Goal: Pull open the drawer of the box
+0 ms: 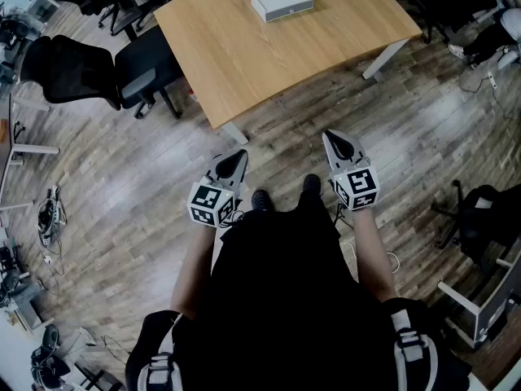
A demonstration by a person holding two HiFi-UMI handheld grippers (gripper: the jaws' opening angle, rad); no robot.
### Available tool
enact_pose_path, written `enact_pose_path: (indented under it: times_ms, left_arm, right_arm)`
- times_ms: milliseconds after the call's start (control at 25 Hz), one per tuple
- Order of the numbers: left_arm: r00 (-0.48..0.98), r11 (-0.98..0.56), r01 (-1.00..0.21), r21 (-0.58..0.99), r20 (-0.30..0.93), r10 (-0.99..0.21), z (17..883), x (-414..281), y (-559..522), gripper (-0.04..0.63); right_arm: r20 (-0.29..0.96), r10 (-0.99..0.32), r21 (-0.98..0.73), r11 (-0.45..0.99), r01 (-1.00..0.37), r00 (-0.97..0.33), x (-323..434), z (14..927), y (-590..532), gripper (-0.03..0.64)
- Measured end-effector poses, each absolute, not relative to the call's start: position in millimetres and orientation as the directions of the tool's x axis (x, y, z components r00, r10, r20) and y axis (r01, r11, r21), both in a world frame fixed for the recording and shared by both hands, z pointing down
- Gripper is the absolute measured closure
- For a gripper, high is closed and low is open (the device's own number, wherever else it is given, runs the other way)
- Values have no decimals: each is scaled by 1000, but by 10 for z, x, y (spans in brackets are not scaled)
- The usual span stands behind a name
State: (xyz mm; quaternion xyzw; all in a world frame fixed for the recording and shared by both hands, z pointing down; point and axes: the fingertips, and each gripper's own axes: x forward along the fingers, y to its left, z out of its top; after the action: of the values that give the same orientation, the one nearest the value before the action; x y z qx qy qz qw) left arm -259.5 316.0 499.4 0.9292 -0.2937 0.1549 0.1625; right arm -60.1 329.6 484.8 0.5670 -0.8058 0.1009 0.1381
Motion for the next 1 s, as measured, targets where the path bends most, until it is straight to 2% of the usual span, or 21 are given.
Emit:
enact_pose_path:
  times_ms: [600, 1000]
  left_arm:
    - [827, -823, -518, 236, 384, -410, 5061, -3071, 3241, 574]
    - [842, -843, -475, 253, 408, -352, 5169, -3051, 3159, 574]
  right_arm:
    - [368, -901, -4, 247, -969, -231, -993, 4907, 3439, 592]
    - [398, -897, 5, 211, -978, -191, -949, 4979, 3440, 592]
